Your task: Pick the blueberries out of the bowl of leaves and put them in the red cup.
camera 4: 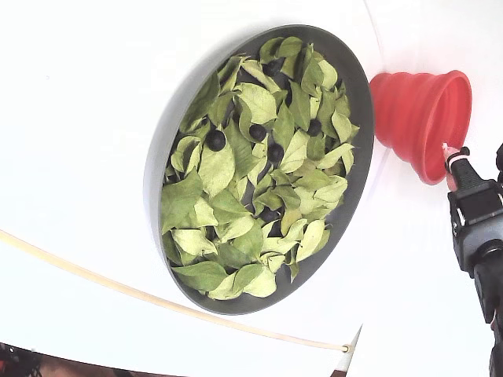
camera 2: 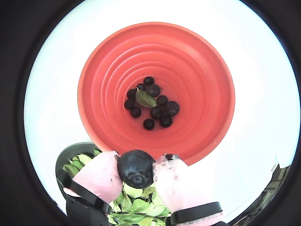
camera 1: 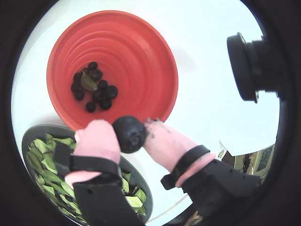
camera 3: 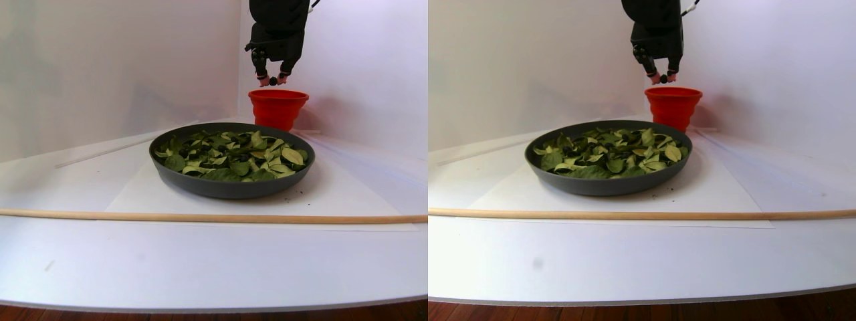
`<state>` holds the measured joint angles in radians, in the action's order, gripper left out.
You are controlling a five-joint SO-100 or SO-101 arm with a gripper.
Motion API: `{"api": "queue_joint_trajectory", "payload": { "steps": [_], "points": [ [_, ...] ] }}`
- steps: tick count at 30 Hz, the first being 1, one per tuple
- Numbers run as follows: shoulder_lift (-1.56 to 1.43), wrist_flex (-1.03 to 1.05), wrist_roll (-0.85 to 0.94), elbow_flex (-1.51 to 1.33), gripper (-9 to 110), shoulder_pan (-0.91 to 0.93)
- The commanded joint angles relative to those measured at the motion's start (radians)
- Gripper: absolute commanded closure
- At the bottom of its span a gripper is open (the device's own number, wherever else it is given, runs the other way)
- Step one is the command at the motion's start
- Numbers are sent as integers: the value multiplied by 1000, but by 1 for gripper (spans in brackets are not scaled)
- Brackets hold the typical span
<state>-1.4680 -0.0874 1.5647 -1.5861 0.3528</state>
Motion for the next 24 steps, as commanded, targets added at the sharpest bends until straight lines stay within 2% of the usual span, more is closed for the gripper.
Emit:
{"api": "queue_joint_trajectory", "payload": {
  "steps": [1, 16, 20, 24],
  "points": [
    [-11, 0, 11, 103, 91, 32],
    [78, -34, 28, 212, 91, 37],
    [75, -58, 37, 196, 85, 34],
    [43, -67, 57, 166, 85, 25]
  ]
}}
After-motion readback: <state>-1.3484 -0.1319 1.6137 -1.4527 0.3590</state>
